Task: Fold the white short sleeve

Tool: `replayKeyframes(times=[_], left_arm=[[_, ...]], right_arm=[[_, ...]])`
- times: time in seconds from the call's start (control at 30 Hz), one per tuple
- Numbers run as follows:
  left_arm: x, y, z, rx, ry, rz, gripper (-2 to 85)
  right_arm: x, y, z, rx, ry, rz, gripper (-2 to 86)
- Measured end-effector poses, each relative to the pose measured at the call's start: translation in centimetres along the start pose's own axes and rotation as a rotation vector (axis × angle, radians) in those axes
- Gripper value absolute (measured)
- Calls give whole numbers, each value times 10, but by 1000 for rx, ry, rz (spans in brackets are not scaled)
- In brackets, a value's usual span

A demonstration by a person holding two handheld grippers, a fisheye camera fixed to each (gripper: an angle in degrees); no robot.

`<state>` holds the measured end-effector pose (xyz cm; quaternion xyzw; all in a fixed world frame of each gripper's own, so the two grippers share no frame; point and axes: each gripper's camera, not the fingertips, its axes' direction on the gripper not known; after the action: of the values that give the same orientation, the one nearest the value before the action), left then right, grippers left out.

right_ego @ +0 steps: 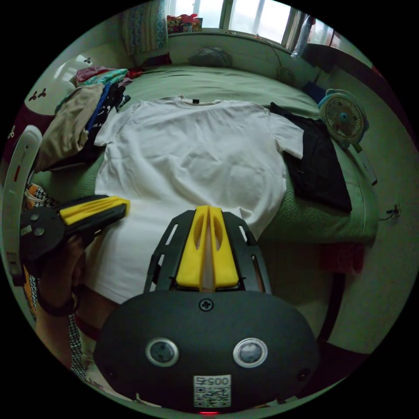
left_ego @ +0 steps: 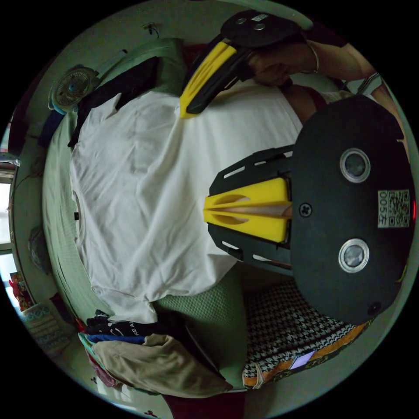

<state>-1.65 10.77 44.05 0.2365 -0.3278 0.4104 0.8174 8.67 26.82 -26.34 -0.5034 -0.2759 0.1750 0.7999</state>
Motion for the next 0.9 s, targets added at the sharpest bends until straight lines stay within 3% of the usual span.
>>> replayKeyframes(times=[0.9], left_arm=[[-26,-9,-1,-8,32,-8,-5]], right_arm=[[1,-4,1,-4,20,-5,-10]])
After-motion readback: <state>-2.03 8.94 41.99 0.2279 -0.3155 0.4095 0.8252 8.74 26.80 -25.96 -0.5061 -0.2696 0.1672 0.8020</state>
